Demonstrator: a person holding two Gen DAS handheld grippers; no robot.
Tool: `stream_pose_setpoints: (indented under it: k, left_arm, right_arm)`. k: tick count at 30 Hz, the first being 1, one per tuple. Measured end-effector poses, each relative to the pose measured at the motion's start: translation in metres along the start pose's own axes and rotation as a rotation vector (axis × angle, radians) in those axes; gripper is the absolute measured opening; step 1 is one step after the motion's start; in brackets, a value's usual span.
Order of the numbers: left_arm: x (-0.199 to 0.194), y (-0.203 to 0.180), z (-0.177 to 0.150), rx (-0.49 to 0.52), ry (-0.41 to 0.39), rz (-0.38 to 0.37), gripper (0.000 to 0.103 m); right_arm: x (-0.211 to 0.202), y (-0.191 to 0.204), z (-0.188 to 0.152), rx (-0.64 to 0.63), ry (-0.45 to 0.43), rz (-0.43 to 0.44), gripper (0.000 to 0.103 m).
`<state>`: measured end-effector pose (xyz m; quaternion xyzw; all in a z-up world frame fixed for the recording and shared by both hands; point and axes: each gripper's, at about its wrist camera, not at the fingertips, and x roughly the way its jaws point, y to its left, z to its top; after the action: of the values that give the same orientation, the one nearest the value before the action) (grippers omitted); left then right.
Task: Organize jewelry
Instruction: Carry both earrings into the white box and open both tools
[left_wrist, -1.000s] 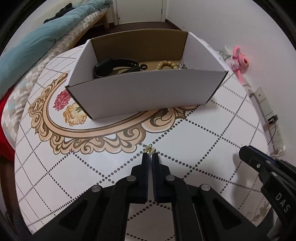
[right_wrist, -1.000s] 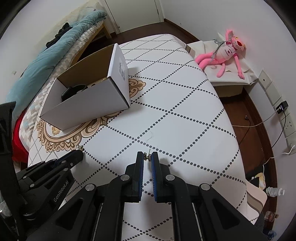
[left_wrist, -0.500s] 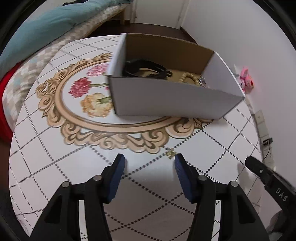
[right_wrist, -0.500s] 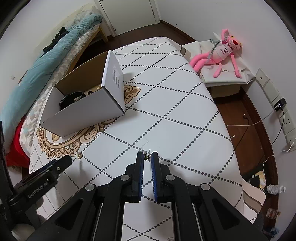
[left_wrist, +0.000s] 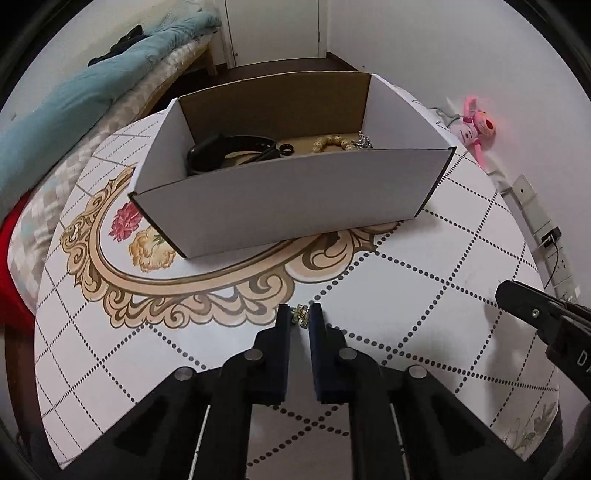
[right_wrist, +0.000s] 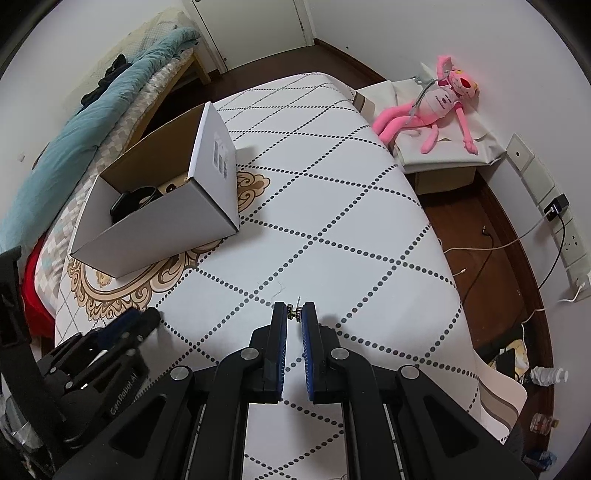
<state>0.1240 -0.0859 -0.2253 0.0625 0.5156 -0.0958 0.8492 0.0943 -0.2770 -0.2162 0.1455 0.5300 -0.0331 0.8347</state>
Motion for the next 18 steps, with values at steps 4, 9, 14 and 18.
stream_pose_setpoints:
  k: [4,9,14,18]
  left_arm:
    - [0.000,0.002,0.003,0.000,-0.003,-0.006,0.007]
    - [-0.007,0.004,0.001,-0.010,-0.002,-0.030,0.006]
    - [-0.043,0.008,0.012,-0.039,-0.037,-0.105,0.006]
    - [-0.079,0.022,0.047,-0.084,-0.081,-0.178,0.006]
  right_arm:
    - [0.000,0.003,0.000,-0.010,0.003,0.005,0.009]
    - [-0.005,0.007,0.000,-0.024,-0.007,0.010,0.009]
    - [-0.019,0.015,0.007,-0.041,-0.027,0.040,0.009]
    - [-0.036,0.031,0.025,-0.067,-0.055,0.094,0.009]
